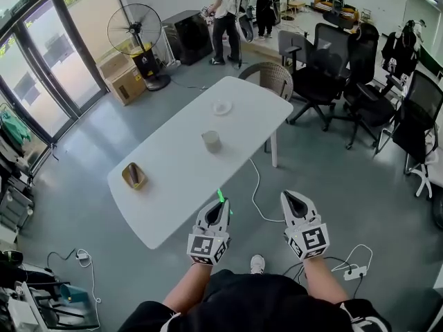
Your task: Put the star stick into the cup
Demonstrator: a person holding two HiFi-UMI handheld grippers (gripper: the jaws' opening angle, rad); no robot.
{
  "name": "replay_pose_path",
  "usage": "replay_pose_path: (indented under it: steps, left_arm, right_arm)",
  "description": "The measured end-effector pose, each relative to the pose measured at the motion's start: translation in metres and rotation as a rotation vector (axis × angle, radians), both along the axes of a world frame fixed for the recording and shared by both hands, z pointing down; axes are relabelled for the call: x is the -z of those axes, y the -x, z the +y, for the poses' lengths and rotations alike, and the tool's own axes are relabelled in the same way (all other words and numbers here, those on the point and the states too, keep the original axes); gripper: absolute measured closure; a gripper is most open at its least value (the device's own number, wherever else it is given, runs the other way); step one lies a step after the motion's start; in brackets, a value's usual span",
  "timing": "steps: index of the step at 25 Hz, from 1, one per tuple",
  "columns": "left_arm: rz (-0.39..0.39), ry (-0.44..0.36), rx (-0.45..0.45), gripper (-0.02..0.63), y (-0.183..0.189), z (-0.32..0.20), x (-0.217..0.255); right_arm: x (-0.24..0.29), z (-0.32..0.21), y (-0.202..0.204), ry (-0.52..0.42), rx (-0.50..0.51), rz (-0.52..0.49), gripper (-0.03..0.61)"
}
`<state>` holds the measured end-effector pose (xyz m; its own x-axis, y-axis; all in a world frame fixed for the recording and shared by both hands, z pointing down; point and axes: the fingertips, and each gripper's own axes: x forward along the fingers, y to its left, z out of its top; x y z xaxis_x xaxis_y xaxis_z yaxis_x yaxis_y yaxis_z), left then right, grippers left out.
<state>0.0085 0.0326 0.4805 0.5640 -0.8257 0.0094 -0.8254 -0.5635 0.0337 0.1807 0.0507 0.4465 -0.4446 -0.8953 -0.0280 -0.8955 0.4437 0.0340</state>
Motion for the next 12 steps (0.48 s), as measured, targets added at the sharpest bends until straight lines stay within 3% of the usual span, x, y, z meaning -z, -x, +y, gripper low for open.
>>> replay_pose_path:
  steps: [12]
  left_arm:
    - [0.016, 0.012, 0.024, 0.6, -0.006, -0.053, -0.008]
  right_arm:
    - [-0.016, -0.05, -0.015, 0.044, 0.001, 0.023, 0.574]
